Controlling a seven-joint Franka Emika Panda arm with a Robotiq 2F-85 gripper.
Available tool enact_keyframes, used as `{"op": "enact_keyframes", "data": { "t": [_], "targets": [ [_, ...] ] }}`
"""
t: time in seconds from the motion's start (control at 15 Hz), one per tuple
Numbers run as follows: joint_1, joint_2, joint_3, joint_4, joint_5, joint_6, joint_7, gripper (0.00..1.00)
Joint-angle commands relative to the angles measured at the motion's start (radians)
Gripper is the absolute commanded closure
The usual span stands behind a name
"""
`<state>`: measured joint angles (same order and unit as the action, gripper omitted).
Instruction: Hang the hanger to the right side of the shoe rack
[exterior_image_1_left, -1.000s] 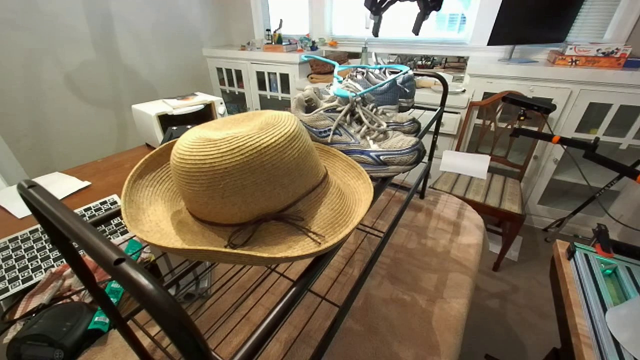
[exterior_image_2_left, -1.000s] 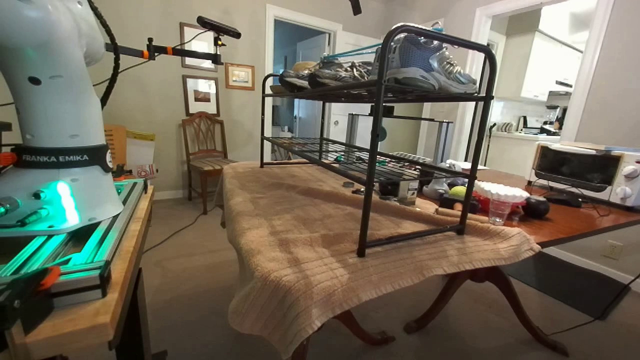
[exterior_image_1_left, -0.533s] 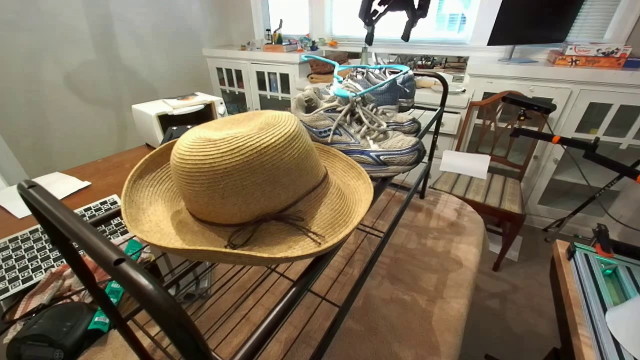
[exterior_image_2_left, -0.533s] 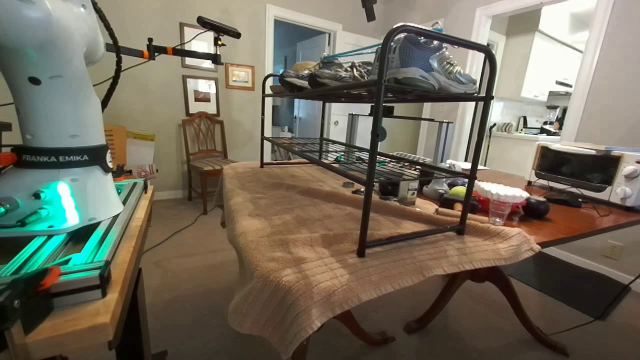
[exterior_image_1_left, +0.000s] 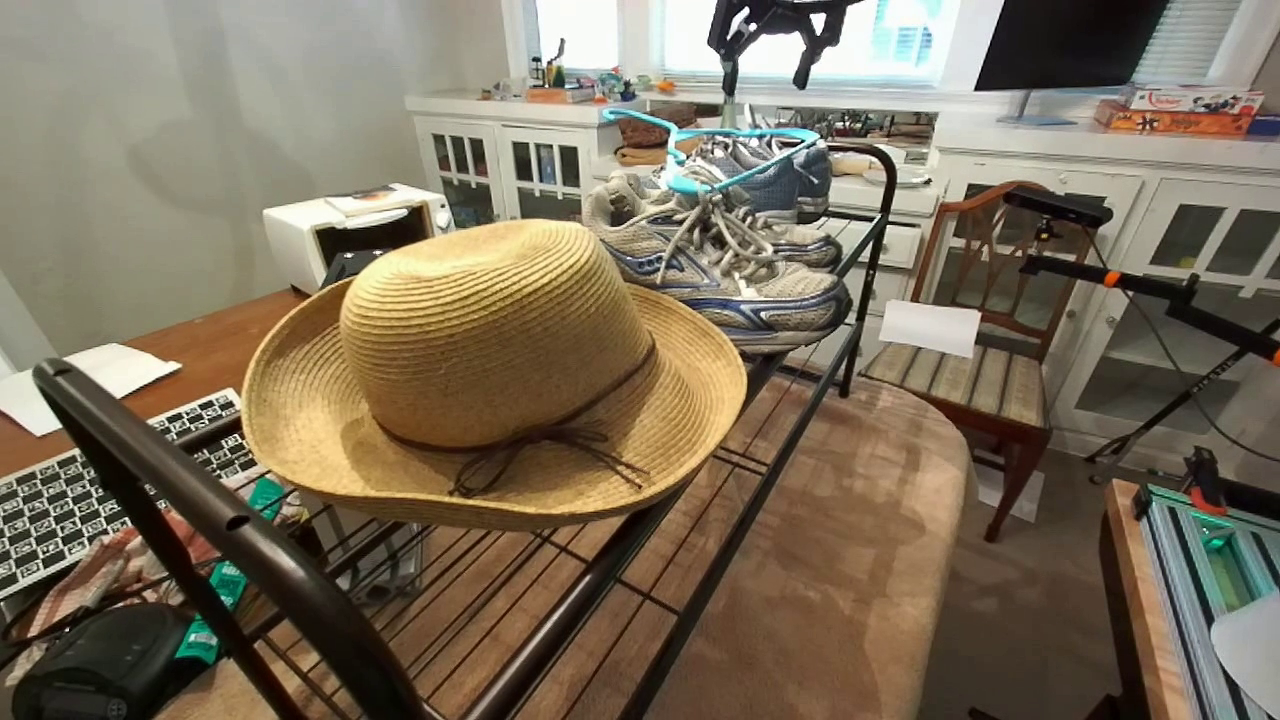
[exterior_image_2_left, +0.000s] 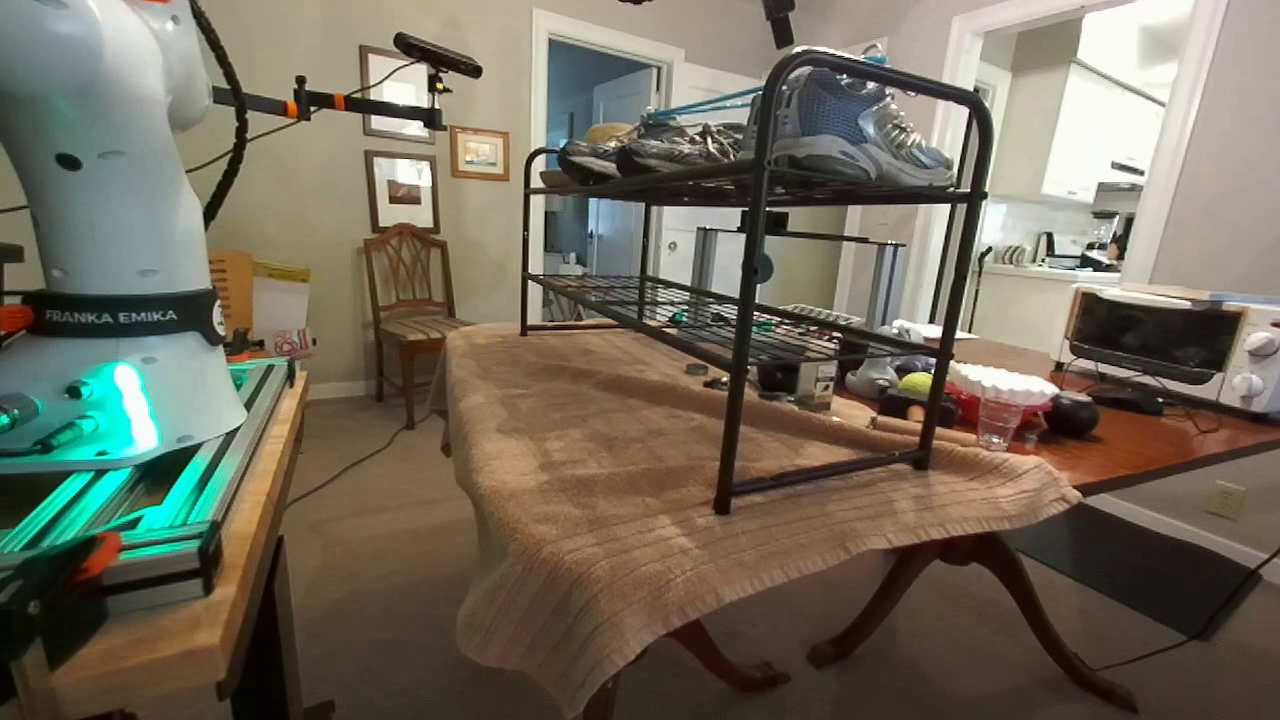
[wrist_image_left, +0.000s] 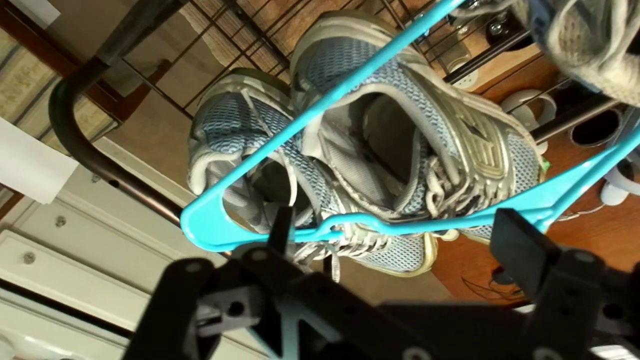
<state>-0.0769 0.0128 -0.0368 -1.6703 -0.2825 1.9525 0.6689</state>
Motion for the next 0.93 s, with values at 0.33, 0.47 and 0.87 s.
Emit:
{"op": "enact_keyframes", "data": {
  "t": [0.33,0.47,0.87],
  "targets": [
    [0.019,0.07,-0.023,0.064,-0.07,-0.048,0.249,0.0],
    [0.023,0.082,-0.023,0.079,-0.06,-0.08,0.304,0.0],
    [0.04,0.128,-0.024,0.139,-0.035,-0.154,0.479,0.0]
  ]
}}
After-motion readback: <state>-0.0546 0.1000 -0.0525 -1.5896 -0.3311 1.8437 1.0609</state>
